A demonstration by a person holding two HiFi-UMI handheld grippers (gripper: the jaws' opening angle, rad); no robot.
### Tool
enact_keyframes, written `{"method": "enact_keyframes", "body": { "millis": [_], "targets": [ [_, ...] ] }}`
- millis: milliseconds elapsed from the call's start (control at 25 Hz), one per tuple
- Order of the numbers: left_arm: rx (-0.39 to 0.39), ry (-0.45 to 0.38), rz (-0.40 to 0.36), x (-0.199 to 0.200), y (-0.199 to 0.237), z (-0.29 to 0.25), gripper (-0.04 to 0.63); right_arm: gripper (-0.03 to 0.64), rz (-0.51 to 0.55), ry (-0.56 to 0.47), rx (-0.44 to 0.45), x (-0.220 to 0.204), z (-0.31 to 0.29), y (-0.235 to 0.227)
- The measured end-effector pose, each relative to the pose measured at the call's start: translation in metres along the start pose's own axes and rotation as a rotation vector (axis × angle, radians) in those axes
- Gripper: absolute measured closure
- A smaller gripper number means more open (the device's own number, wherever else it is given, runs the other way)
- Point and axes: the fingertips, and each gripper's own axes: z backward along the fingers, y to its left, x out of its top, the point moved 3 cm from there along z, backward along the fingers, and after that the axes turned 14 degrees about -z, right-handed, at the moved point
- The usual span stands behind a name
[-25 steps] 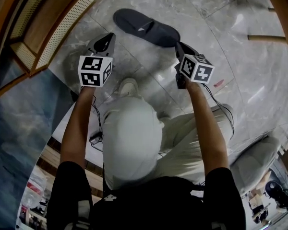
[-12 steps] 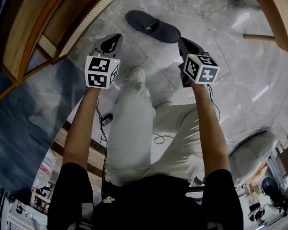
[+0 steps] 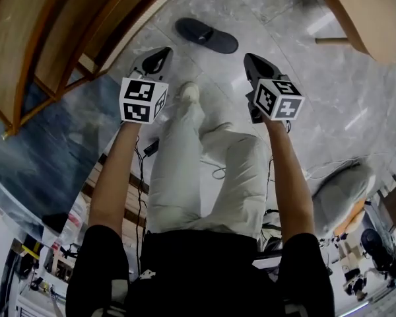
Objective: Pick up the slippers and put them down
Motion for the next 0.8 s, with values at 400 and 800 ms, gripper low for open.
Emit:
{"method": "enact_keyframes", "body": {
  "millis": [400,800],
  "targets": [
    [-0.031,-0.027,-0.004,0.086,-0.008,0.074,0.588,0.62,0.013,-0.019,0.004,0.047,0.085,0.071],
    [-0.066,-0.041,0.006,0.141,-0.031,0.139,0.588,0.62,0.062,-0.023,0.004,0.077,0.156,0.119]
  ]
}}
